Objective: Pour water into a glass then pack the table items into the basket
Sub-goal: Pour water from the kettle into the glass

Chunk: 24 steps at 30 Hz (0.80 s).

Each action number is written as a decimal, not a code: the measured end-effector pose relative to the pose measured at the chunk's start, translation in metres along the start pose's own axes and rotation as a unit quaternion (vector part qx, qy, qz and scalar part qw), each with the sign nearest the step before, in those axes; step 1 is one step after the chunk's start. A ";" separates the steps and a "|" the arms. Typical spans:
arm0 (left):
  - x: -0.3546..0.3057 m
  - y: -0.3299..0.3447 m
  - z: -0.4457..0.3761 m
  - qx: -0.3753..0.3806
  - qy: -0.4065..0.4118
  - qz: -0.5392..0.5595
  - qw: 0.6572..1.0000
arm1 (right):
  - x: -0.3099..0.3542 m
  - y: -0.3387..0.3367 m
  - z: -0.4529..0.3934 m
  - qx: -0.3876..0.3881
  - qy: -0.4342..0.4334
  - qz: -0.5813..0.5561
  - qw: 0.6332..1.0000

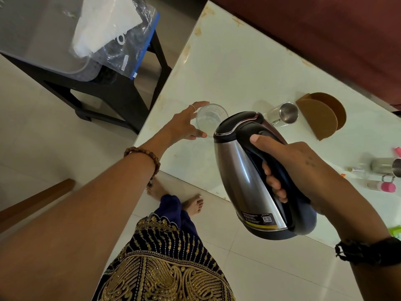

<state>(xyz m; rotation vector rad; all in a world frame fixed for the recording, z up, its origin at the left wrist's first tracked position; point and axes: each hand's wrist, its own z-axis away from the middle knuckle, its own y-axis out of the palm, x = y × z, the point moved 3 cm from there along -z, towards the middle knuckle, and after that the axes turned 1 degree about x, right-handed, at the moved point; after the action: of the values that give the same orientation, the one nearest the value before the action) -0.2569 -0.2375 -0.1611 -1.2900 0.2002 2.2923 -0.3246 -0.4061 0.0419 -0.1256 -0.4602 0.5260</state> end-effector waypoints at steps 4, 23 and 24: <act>0.000 0.000 0.000 0.000 -0.003 0.005 1.000 | 0.001 0.000 0.000 -0.011 0.009 0.003 1.000; 0.002 0.003 -0.001 0.000 -0.007 0.030 1.000 | 0.005 -0.003 -0.006 -0.049 -0.013 0.019 0.999; 0.002 0.003 -0.001 0.000 -0.008 0.030 1.000 | 0.005 -0.003 -0.006 -0.049 -0.012 0.017 0.999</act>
<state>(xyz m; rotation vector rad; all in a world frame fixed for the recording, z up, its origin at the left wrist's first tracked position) -0.2583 -0.2395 -0.1634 -1.2812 0.2353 2.3519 -0.3167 -0.4063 0.0389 -0.2207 -0.5088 0.5393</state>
